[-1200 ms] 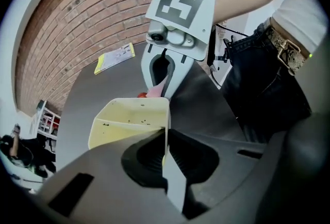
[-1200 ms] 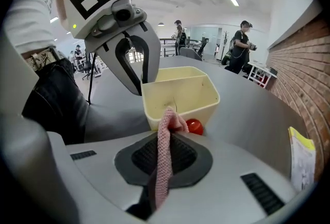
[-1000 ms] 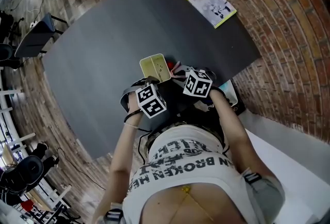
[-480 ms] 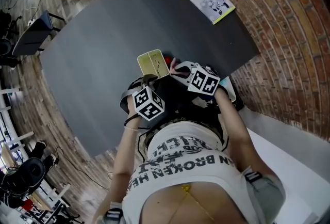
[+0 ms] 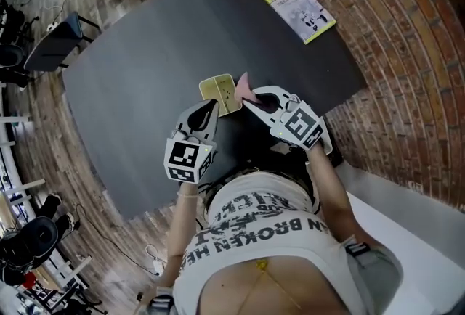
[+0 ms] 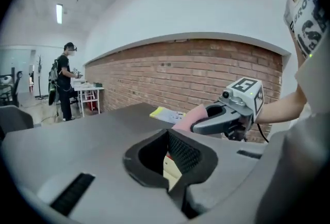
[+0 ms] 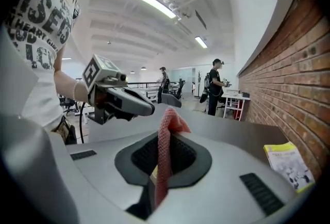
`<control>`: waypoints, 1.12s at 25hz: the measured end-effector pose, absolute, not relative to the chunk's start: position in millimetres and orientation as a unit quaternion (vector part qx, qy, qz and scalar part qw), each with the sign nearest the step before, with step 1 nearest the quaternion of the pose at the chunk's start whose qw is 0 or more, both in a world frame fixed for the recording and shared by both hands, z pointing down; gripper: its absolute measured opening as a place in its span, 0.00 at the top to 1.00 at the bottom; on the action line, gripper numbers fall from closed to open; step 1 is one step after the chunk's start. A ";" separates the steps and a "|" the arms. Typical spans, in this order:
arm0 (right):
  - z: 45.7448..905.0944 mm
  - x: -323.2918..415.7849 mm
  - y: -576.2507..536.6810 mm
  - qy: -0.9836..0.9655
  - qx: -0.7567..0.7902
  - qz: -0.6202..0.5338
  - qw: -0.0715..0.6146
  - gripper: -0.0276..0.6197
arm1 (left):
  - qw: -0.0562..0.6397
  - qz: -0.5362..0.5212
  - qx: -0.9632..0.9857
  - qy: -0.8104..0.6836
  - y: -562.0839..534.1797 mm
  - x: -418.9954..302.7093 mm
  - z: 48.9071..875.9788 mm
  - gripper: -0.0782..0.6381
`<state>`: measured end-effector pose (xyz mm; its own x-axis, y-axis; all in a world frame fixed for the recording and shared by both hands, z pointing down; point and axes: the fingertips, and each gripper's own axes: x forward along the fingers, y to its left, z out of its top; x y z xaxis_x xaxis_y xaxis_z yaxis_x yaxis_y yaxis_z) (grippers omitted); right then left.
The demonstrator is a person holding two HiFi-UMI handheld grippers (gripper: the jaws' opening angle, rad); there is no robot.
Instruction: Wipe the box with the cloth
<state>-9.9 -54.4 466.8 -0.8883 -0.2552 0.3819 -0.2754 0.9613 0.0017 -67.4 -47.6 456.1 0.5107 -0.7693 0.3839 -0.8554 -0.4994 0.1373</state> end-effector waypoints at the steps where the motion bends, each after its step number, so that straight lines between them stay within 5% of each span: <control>1: 458.2 -12.2 -55.3 -0.973 0.142 0.022 0.182 0.93 | 0.150 0.126 0.853 -0.484 -49.7 -67.8 450.1 0.88; 13: 340.9 -41.4 -54.5 -0.976 0.208 -0.045 0.047 0.93 | 0.081 0.005 0.841 -0.534 -44.5 -71.3 347.9 0.88; 28: 331.5 -44.5 -44.3 -0.975 0.212 -0.048 0.047 0.93 | 0.042 0.010 0.842 -0.537 -33.6 -64.9 329.0 0.88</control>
